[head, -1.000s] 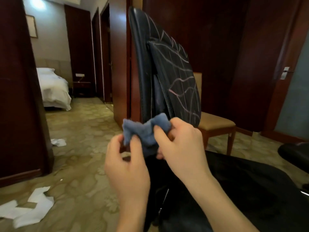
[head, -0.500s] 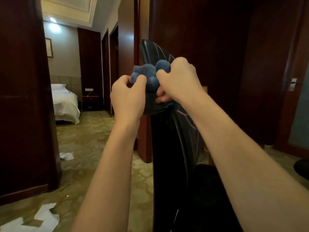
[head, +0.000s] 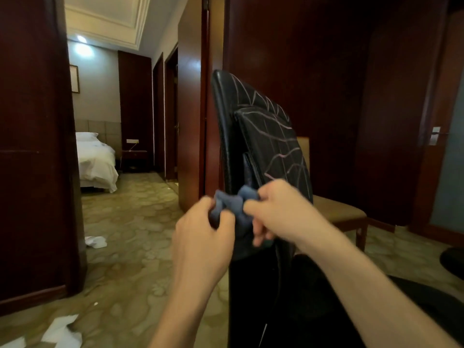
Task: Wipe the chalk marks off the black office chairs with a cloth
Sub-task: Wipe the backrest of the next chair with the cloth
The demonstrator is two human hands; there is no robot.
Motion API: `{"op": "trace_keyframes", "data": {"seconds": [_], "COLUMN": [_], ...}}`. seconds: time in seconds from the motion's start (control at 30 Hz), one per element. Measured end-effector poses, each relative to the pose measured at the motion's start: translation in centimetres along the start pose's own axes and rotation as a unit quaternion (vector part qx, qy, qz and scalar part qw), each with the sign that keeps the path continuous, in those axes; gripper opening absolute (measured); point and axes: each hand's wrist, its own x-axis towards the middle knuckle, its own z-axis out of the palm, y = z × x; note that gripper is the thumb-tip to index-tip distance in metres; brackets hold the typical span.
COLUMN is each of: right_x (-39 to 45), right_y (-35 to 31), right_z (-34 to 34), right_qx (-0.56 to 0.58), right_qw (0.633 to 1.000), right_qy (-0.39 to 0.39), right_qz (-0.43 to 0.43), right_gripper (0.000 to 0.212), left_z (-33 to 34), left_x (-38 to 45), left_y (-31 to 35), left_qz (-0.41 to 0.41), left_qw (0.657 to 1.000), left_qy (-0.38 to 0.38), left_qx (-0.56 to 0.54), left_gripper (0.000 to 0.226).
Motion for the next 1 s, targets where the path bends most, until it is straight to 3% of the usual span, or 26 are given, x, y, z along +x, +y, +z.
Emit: {"op": "trace_keyframes", "data": {"seconds": [0.17, 0.33, 0.43, 0.67, 0.73, 0.87, 1.0], "right_x": [3.6, 7.1, 7.1, 3.2, 2.7, 6.3, 9.4], "right_y": [-6.9, -10.1, -9.0, -4.1, -4.0, -8.4, -12.6], "right_z": [-5.2, -4.9, -4.0, -2.5, -2.5, -5.2, -6.7], "right_qx": [0.055, 0.037, 0.048, -0.05, -0.074, -0.021, 0.026], "right_qw": [0.984, 0.967, 0.974, 0.996, 0.994, 0.977, 0.978], "right_qy": [0.139, 0.223, 0.188, 0.04, 0.049, 0.162, 0.162], "right_qz": [-0.092, -0.118, -0.113, -0.058, -0.066, -0.138, -0.125], "right_gripper": [0.016, 0.021, 0.02, 0.016, 0.015, 0.016, 0.014], "left_z": [-1.4, -2.1, -1.0, 1.6, 1.6, -0.5, -2.1], "left_x": [8.3, 13.4, 12.0, 4.1, 4.1, 10.1, 15.6], "left_y": [5.2, 6.8, 4.9, 0.7, 0.8, 3.5, 6.5], "left_qz": [0.015, 0.02, -0.007, -0.047, -0.051, 0.006, 0.003], "left_qw": [0.994, 0.99, 0.99, 0.978, 0.974, 0.966, 0.966], "left_qy": [0.09, 0.106, 0.072, 0.054, 0.053, 0.095, 0.101], "left_qx": [-0.054, -0.086, -0.123, -0.194, -0.216, -0.239, -0.24], "left_gripper": [0.02, 0.02, 0.022, 0.023, 0.021, 0.023, 0.019]}}
